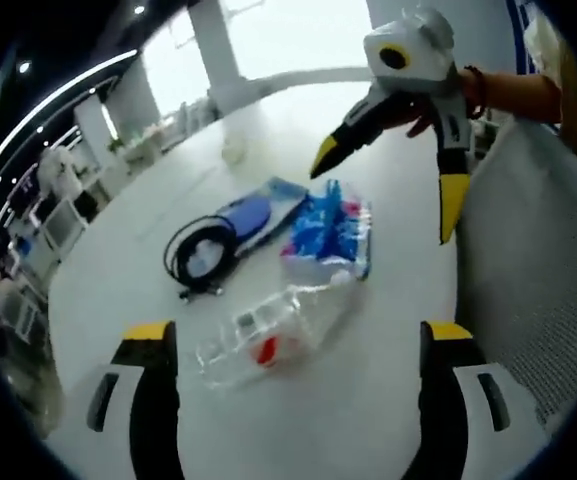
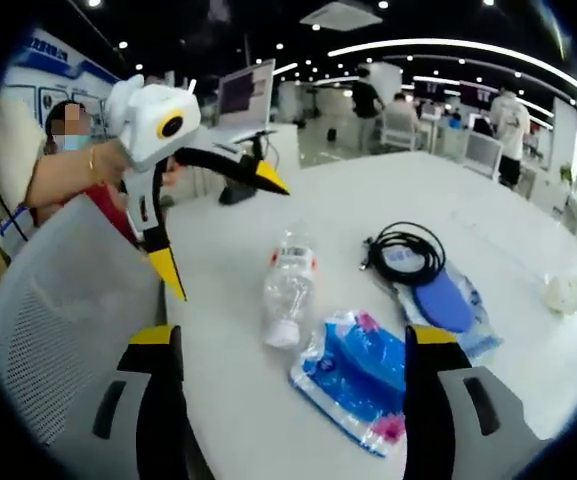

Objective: Arrange the tabletop items into an orderly group along one side of the table until the central work area is clear of visible clutter.

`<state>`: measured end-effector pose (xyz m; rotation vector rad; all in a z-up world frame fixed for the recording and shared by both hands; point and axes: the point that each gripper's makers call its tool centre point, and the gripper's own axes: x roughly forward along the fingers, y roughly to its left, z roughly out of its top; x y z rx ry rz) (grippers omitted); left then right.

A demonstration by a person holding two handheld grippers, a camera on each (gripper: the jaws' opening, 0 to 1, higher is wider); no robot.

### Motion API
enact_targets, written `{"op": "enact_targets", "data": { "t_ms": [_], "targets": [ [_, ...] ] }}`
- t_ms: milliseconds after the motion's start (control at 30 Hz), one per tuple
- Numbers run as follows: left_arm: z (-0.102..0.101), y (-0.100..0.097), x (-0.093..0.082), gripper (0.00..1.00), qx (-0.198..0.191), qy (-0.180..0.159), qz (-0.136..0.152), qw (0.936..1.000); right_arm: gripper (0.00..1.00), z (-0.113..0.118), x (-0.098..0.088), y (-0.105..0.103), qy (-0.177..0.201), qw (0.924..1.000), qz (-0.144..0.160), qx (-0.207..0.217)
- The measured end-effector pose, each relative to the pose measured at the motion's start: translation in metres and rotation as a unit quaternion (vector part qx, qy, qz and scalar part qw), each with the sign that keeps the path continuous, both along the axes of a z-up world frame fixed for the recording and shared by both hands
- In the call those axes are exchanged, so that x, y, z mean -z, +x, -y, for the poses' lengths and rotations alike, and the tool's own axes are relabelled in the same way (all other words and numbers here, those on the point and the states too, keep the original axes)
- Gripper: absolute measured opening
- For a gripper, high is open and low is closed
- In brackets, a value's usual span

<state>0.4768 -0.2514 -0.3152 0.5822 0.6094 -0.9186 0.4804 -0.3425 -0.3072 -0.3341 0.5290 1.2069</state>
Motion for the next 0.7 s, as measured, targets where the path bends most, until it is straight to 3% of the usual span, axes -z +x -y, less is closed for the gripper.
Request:
{"op": "enact_targets", "data": {
  "t_ms": [500, 700],
  "targets": [
    [0.007, 0.013, 0.021, 0.91, 0.08, 0.059, -0.019, 0.9949, 0.88, 0.0, 0.007, -0.003, -0.006, 0.9999, -0.013, 0.004],
    [0.015, 0.021, 0.033, 0.86, 0.095, 0.064, -0.026, 0.9931, 0.86, -0.001, 0.011, -0.004, -0.009, 0.9998, -0.019, 0.003]
  ]
}}
